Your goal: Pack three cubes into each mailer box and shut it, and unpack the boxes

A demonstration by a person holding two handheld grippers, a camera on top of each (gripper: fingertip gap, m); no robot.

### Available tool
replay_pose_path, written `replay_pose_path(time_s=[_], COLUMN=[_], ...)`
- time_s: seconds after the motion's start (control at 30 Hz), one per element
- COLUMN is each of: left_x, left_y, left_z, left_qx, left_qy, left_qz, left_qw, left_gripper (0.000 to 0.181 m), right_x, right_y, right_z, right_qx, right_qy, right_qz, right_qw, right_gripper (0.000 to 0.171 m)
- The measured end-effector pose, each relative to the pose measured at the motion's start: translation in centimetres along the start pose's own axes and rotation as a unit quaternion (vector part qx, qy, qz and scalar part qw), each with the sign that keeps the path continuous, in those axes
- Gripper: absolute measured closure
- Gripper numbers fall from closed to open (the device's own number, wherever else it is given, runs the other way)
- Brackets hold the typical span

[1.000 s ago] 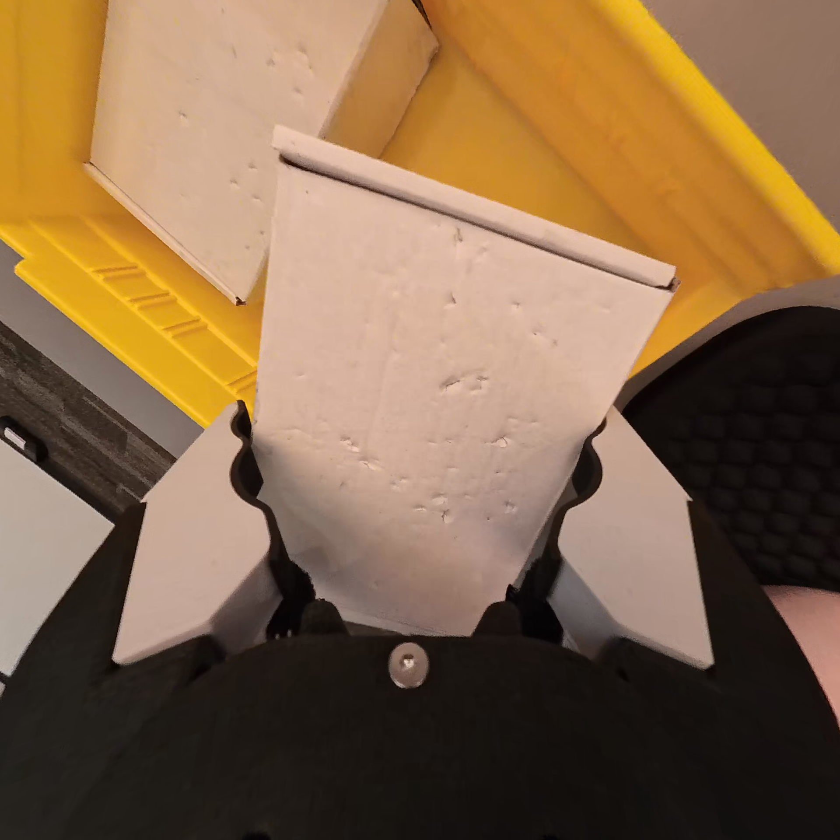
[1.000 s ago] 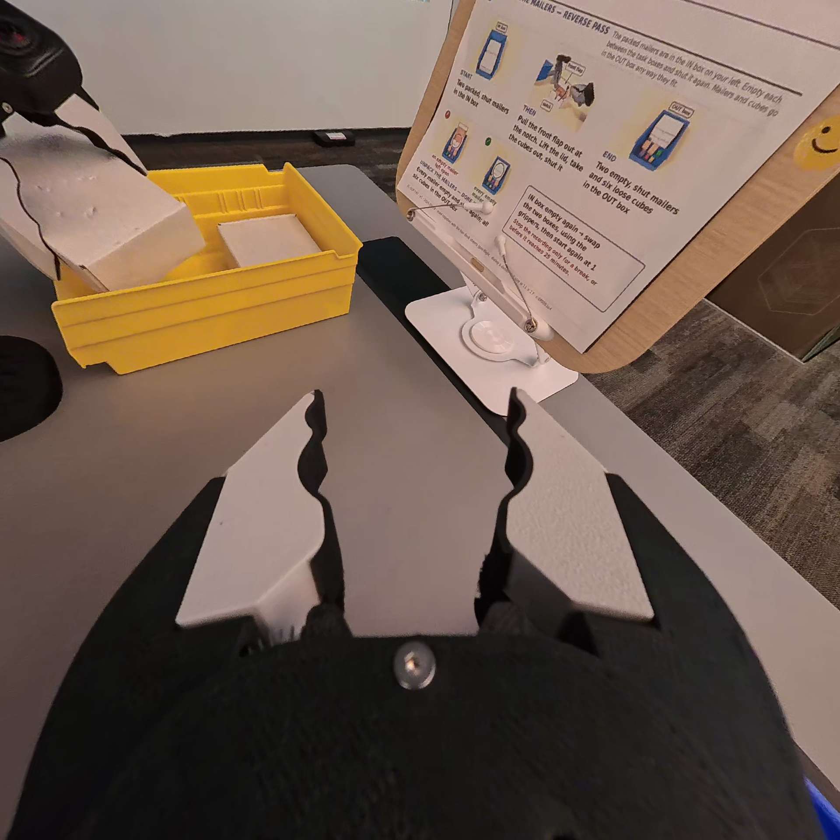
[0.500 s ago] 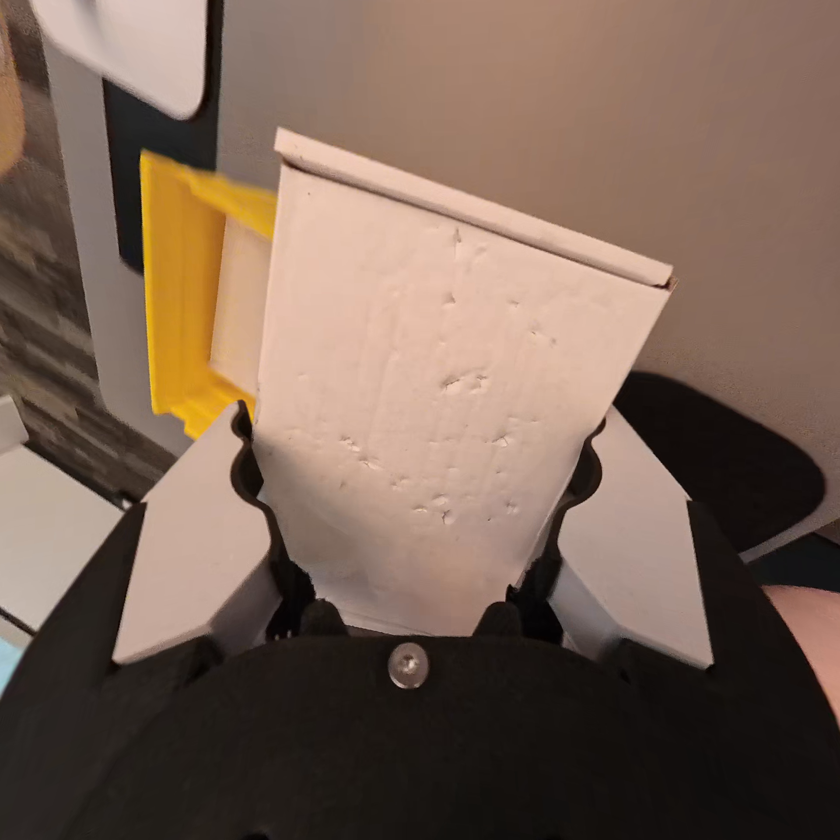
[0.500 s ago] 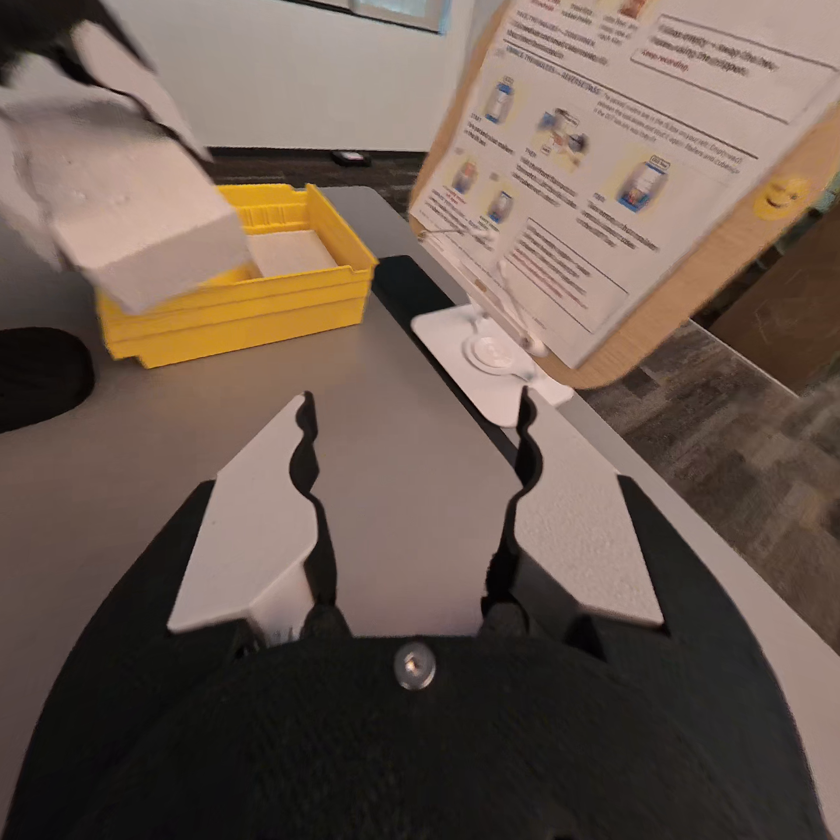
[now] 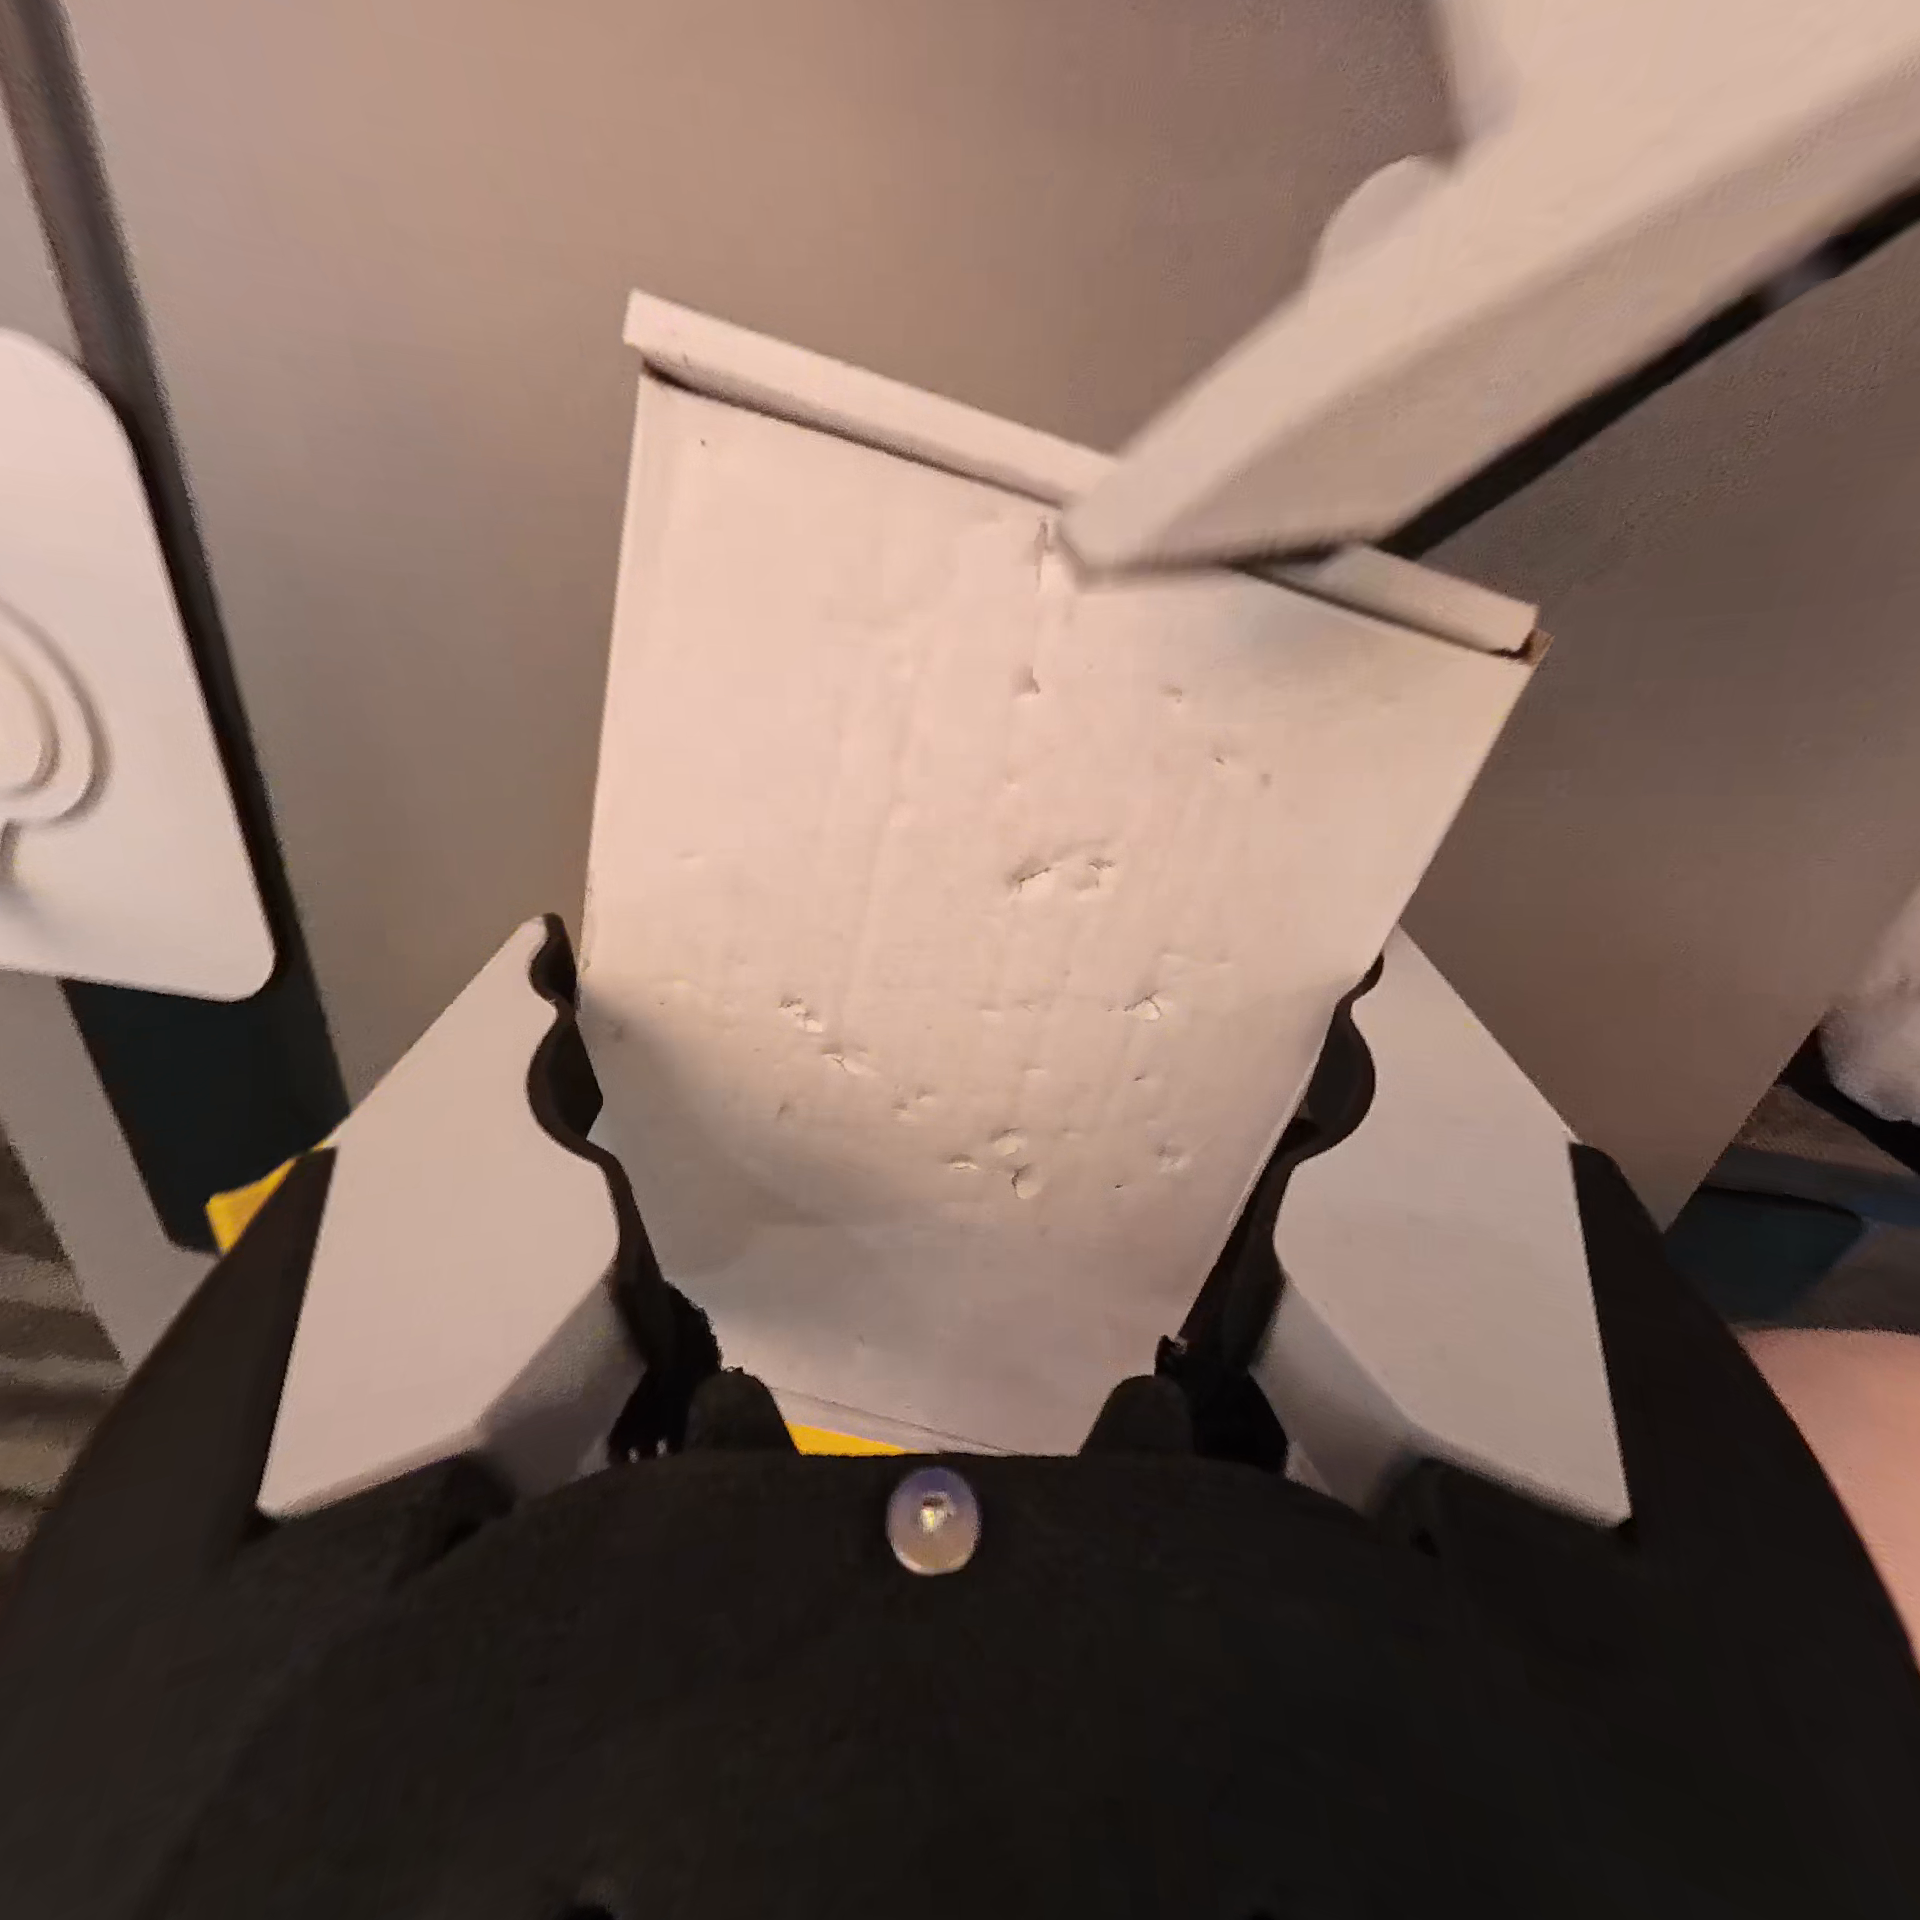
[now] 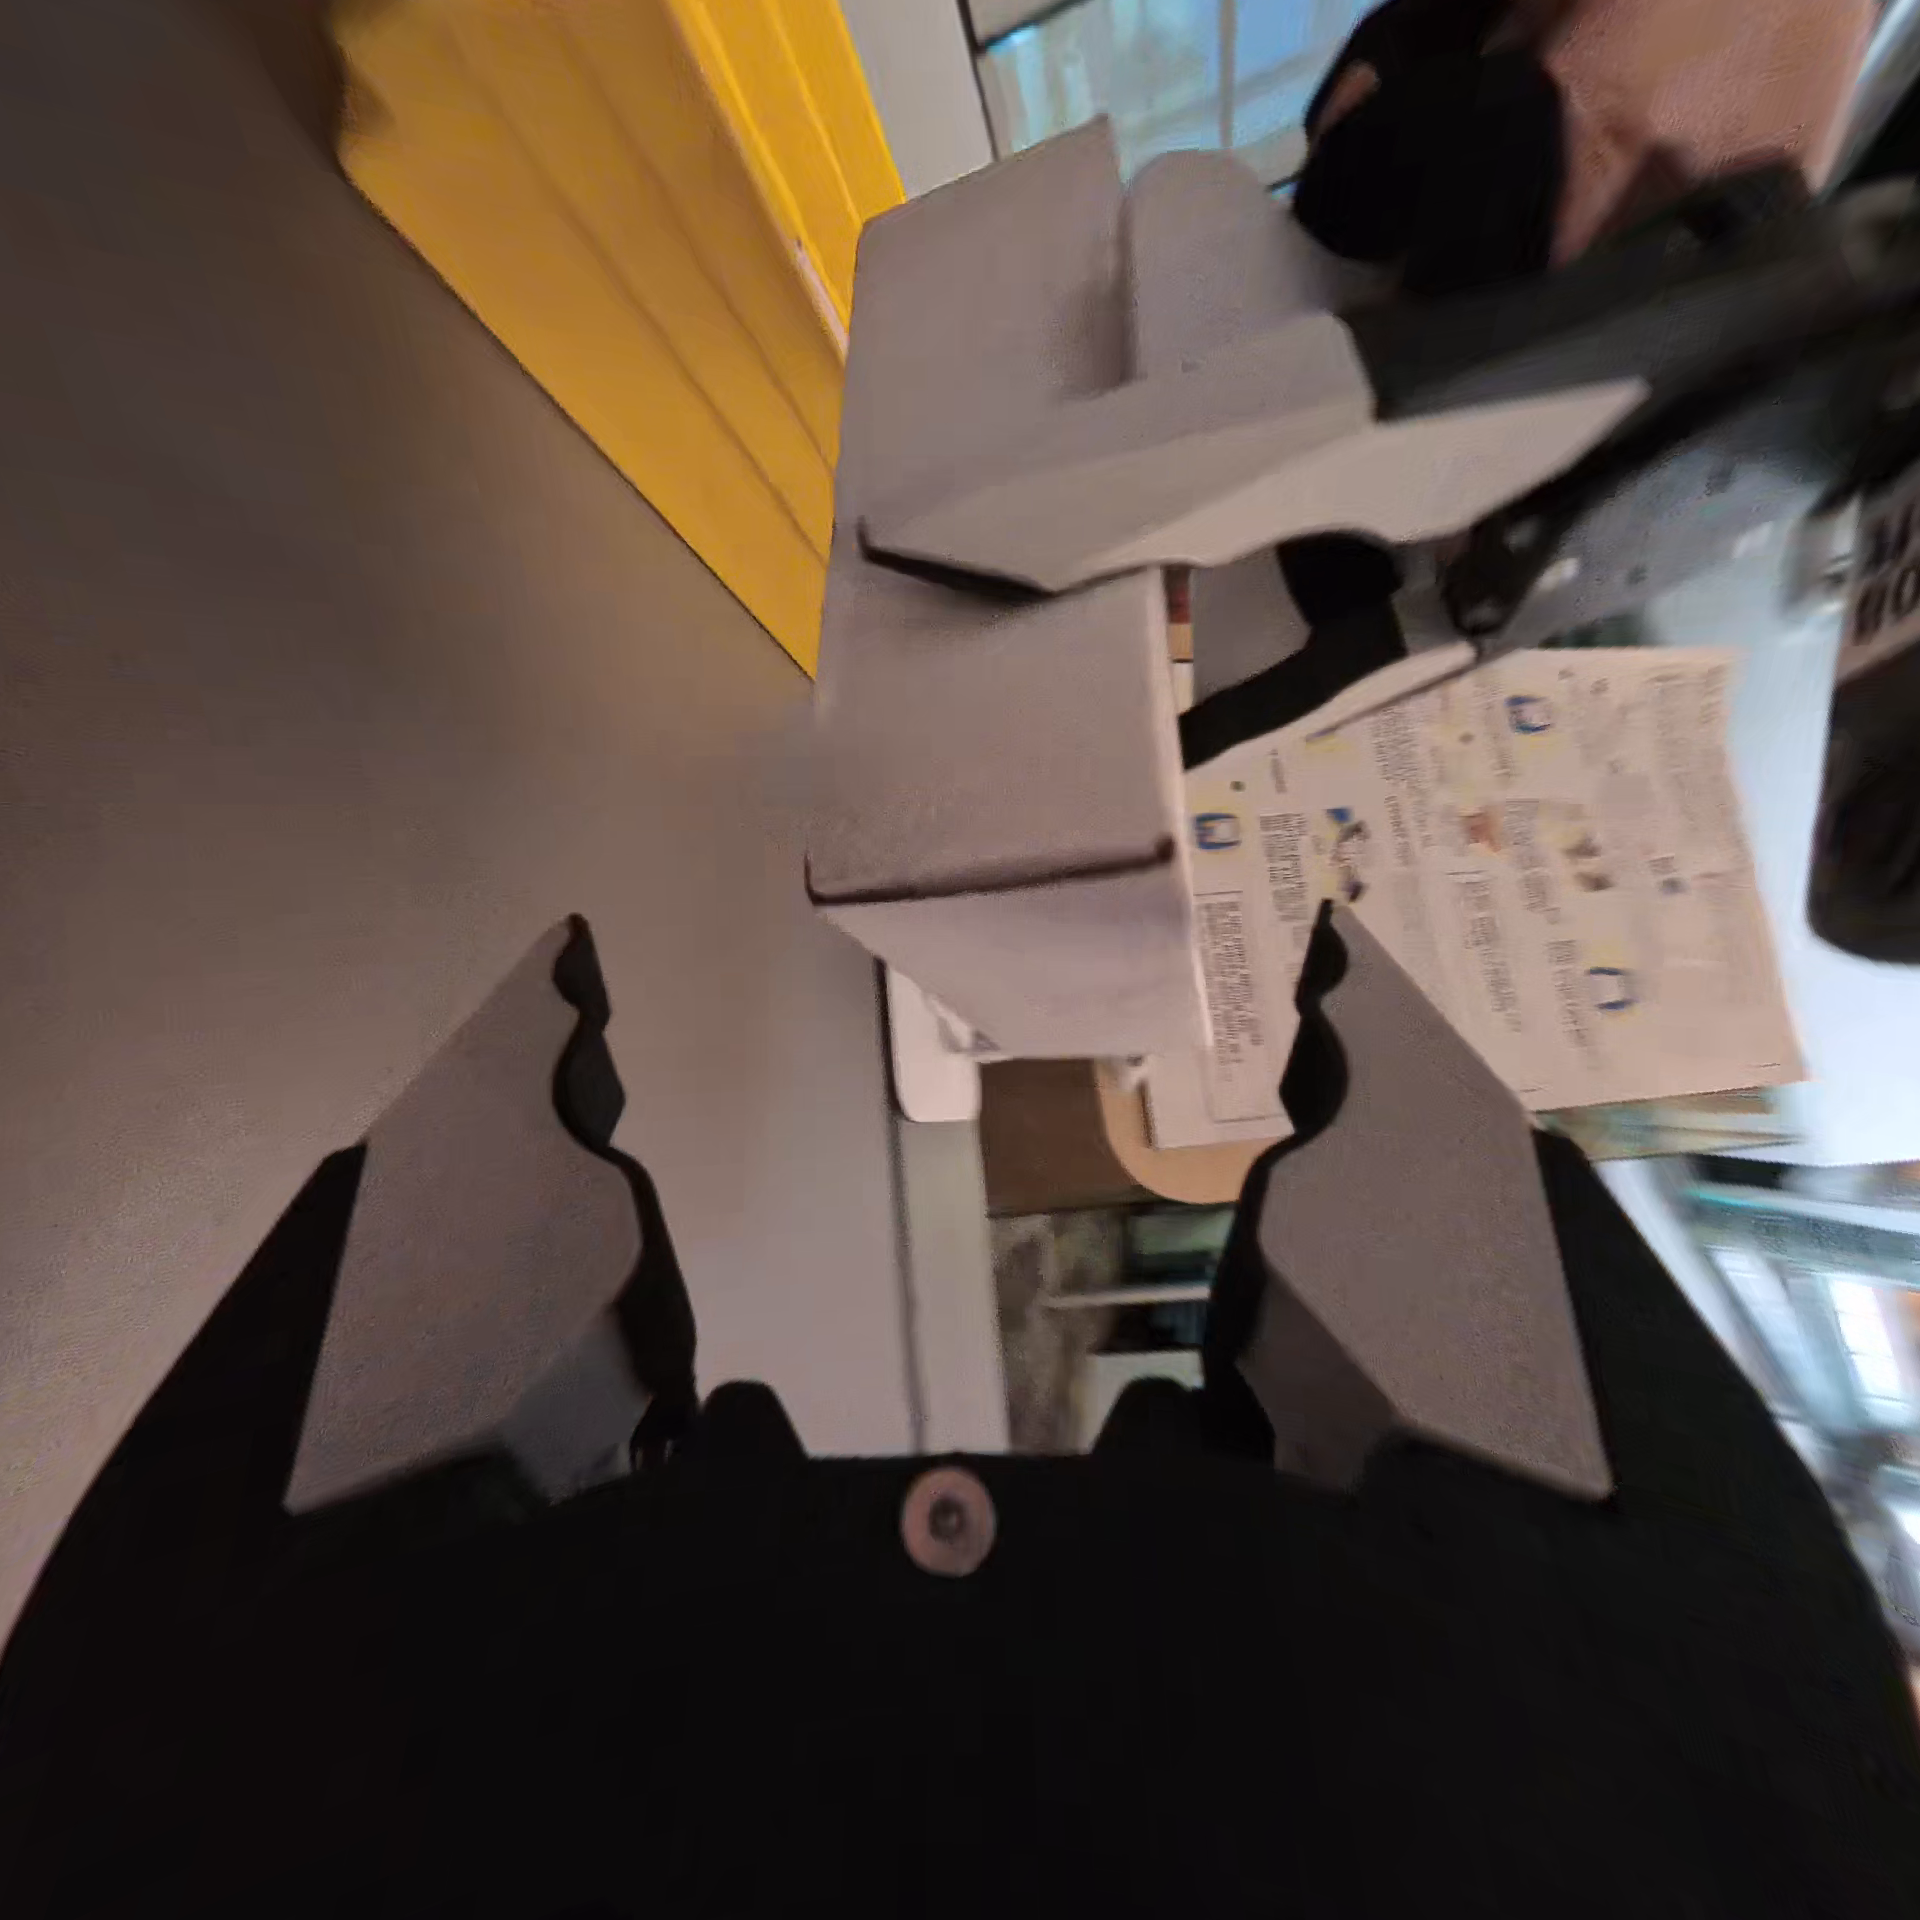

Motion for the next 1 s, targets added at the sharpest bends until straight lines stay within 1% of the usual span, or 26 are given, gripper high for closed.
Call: replay_pose_path(time_s=[0.03, 0.17, 0.2, 0.27, 0.37, 0.4, 0.5, 0.53, 0.57, 0.6, 0.67, 0.73, 0.83, 0.93, 0.97, 1.0], left_x=[0.3, 1.4, 1.5, 1.4, 1.1, 0.9, 0.0, -0.4, -0.9, -1.4, -2.3, -3.0, -3.9, -4.8, -5.1, -5.2], left_y=[0.1, 0.5, 0.5, 0.3, 0.2, 0.1, -0.2, 0.0, 0.6, 1.3, 2.7, 4.1, 5.6, 5.9, 6.0, 6.1], left_z=[0.4, 2.6, 3.2, 4.3, 5.4, 5.5, 5.0, 4.9, 4.9, 5.0, 5.4, 5.9, 6.9, 7.4, 7.6, 7.9], left_qx=[-0.010, -0.061, -0.072, -0.096, -0.125, -0.117, -0.048, -0.037, -0.040, -0.042, -0.029, 0.003, 0.068, 0.143, 0.146, 0.132], left_qy=[0.002, 0.016, 0.018, 0.031, 0.081, 0.103, 0.175, 0.199, 0.217, 0.231, 0.252, 0.268, 0.277, 0.314, 0.335, 0.360], left_qz=[0.006, 0.028, 0.031, 0.030, 0.040, 0.043, 0.039, 0.036, 0.040, 0.047, 0.055, 0.055, 0.040, 0.009, 0.003, -0.001], left_qw=[1.000, 0.998, 0.997, 0.994, 0.988, 0.987, 0.983, 0.979, 0.975, 0.971, 0.966, 0.962, 0.958, 0.938, 0.931, 0.923], left_gripper=[0.041, 0.041, 0.041, 0.041, 0.043, 0.044, 0.047, 0.055, 0.058, 0.058, 0.058, 0.058, 0.052, 0.049, 0.049, 0.051], right_x=[0.0, -0.5, -0.6, -0.8, -1.3, -1.6, -2.6, -2.8, -3.0, -3.1, -3.5, -3.7, -4.0, -4.2, -4.2, -4.1], right_y=[-0.6, -1.8, -2.1, -2.6, -2.9, -2.9, -3.5, -3.7, -3.9, -4.2, -4.3, -4.1, -3.8, -3.9, -3.9, -3.9], right_z=[0.3, 1.1, 0.9, 0.6, -0.2, -0.3, -0.7, -0.7, -0.7, -0.7, -0.5, -0.4, -0.4, -0.9, -1.1, -1.3], right_qx=[-0.016, -0.032, -0.016, 0.010, 0.053, 0.064, 0.109, 0.129, 0.150, 0.171, 0.185, 0.208, 0.233, 0.254, 0.256, 0.258], right_qy=[-0.004, -0.041, -0.037, -0.037, -0.029, -0.034, -0.040, -0.044, -0.047, -0.054, -0.075, -0.108, -0.137, -0.144, -0.143, -0.142], right_qz=[-0.024, -0.060, -0.063, -0.052, -0.015, -0.004, 0.022, 0.033, 0.047, 0.060, 0.087, 0.136, 0.196, 0.228, 0.235, 0.237], right_qw=[1.000, 0.997, 0.997, 0.998, 0.998, 0.997, 0.993, 0.990, 0.986, 0.982, 0.976, 0.963, 0.942, 0.929, 0.927, 0.926], right_gripper=[0.060, 0.093, 0.099, 0.099, 0.100, 0.100, 0.100, 0.100, 0.100, 0.100, 0.100, 0.100, 0.100, 0.100, 0.100, 0.100])
Point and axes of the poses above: each gripper's, where its closed fingertips meet, z out along the fingers, x out of its top, y = z × x across the jaws, the point moved 10 cm from there along -z, back along the fingers, and after that the axes turned 11 degrees about -x, right-handed, at the moved point
